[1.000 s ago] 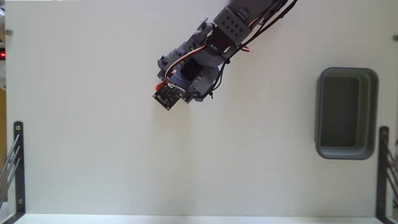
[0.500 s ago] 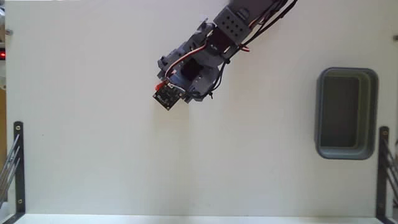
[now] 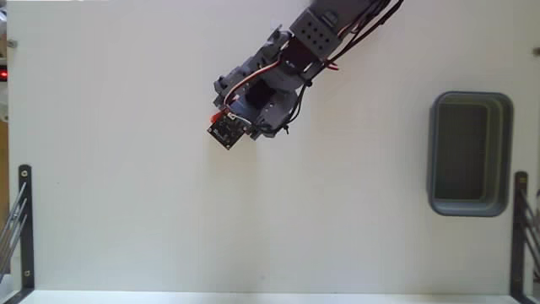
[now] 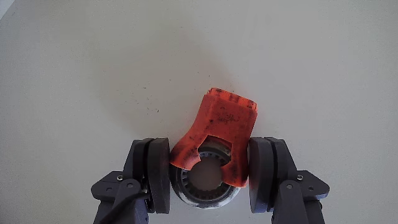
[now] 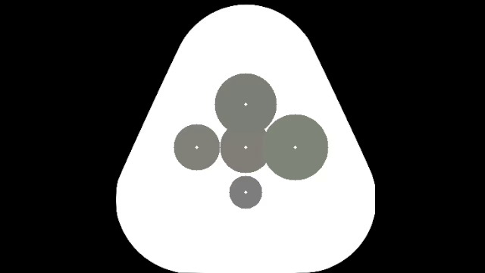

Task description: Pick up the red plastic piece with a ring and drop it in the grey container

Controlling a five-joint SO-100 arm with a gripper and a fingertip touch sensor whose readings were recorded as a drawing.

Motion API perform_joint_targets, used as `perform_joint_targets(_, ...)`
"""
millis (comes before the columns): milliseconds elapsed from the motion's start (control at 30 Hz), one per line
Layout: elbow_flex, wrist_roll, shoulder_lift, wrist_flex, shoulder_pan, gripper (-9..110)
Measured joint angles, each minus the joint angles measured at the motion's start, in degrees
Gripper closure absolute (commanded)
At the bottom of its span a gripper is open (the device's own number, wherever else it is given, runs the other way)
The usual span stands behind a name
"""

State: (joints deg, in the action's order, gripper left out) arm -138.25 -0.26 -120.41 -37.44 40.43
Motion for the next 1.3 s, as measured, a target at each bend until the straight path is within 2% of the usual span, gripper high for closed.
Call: perform_joint_targets(1300, 27.7, 0.0, 0.0, -30.8, 0.0, 36)
